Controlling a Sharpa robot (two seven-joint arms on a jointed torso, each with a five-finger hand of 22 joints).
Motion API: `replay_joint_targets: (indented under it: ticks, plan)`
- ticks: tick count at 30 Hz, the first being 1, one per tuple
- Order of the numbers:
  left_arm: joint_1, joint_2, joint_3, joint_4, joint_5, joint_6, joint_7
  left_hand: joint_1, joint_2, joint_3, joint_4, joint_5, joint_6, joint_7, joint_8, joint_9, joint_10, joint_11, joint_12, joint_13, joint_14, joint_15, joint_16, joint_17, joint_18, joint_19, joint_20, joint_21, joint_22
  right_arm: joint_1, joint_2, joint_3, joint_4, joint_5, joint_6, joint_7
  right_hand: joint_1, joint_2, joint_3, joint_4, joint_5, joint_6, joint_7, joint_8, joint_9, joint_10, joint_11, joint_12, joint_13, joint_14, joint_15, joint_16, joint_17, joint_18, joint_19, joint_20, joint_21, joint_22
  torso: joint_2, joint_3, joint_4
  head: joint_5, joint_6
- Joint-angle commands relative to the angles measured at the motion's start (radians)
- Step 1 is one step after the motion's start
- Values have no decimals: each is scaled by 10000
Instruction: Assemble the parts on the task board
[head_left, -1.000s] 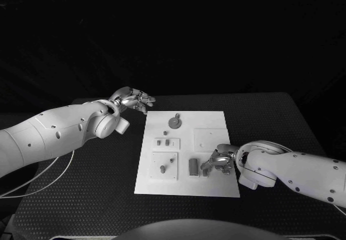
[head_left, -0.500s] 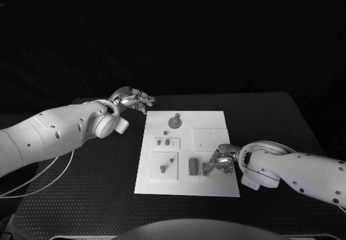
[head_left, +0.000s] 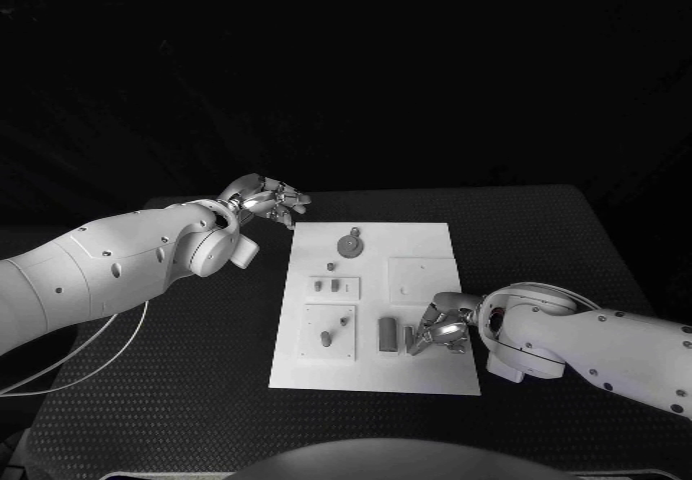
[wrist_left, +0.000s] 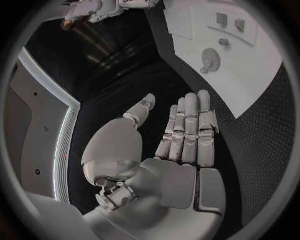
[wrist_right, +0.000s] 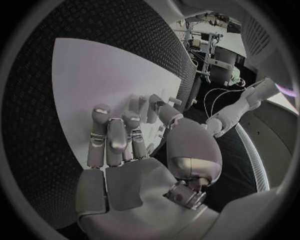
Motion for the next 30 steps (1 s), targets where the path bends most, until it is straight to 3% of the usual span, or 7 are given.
replay_joint_targets:
  ticks: [1, 7, 12, 17, 20, 22, 30]
  plan:
    - [10, 18, 7, 22, -16, 123, 56, -59, 19, -59, 15, 2, 20, -7, 47, -9, -76, -2, 17, 17, 10, 8, -40, 10, 110, 39, -29, -47, 11, -10, 19, -1, 18, -340, 298, 163, 118, -1, 3, -10, 10, 69, -3, 53, 11, -7, -73, 37, -12, 41, -31, -9, 10, 152, 11, -24, 18, 157, 3, 6, 3, -7, -1]
    - [10, 17, 6, 24, -16, 127, 55, -60, 19, -60, 16, 1, 21, -8, 49, -10, -74, -2, 18, 18, 11, 7, -41, 13, 110, 39, -28, -48, 11, -18, 60, -2, -57, -472, 140, 10, 192, 148, -27, 47, 6, 136, -33, 110, 41, 32, -102, 42, -26, 98, -44, 12, 65, 152, 32, -10, 27, 159, 5, -8, 6, -16, -4]
    - [10, 7, 5, 35, -16, 140, 52, -62, 20, -60, 17, 1, 21, -8, 49, -11, -74, -2, 18, 19, 11, 8, -42, 14, 109, 38, -28, -48, 11, -23, 160, -4, -207, -486, 26, -137, 187, 455, -140, 51, 3, 237, -76, 187, 78, 66, -146, 40, -44, 135, -63, 22, 88, 152, 32, 0, 35, 165, 3, -11, 6, -17, -8]
    - [11, 5, 4, 44, -18, 141, 60, -64, 25, -59, 21, 2, 24, -9, 51, -11, -70, -3, 20, 21, 10, 8, -43, 15, 109, 38, -28, -48, 11, -28, 204, -5, -278, -590, -217, -336, 172, 902, -244, -43, 8, 317, -119, 242, 97, 132, -190, 49, -58, 215, -83, 51, 164, 152, 44, -2, 53, 170, 1, -15, 11, -19, -2]
    - [11, 0, 4, 53, -18, 168, 58, -63, 30, -58, 22, 2, 27, -10, 53, -11, -66, -4, 22, 22, 10, 7, -44, 16, 109, 38, -28, -48, 12, -28, 221, -5, -310, -644, -249, -379, 95, 1350, -287, -92, 10, 364, -141, 267, 100, 176, -216, 50, -67, 267, -94, 66, 206, 152, 52, -7, 64, 171, 2, -17, 13, -21, -9]
    - [11, -2, 4, 55, -42, 179, 22, -63, 35, -57, 24, 2, 30, -11, 55, -11, -62, -5, 24, 24, 10, 7, -45, 17, 109, 38, -28, -48, 12, -28, 261, -5, -316, -644, -224, -391, 67, 1508, -299, -134, 14, 389, -154, 279, 101, 190, -222, 51, -68, 285, -100, 71, 222, 152, 53, -9, 70, 173, 3, -15, 13, -19, -17]
    - [11, -6, 3, 67, -107, 198, 14, -71, 37, -60, 30, 1, 37, -14, 61, -11, -53, -7, 28, 28, 10, 5, -47, 21, 108, 36, -27, -49, 13, -32, 319, -10, -319, -946, 150, -540, 30, 1443, -345, -228, 17, 422, -172, 294, 100, 216, -238, 56, -67, 320, -111, 85, 255, 152, 67, -17, 89, 177, 2, -11, 13, -23, -30]
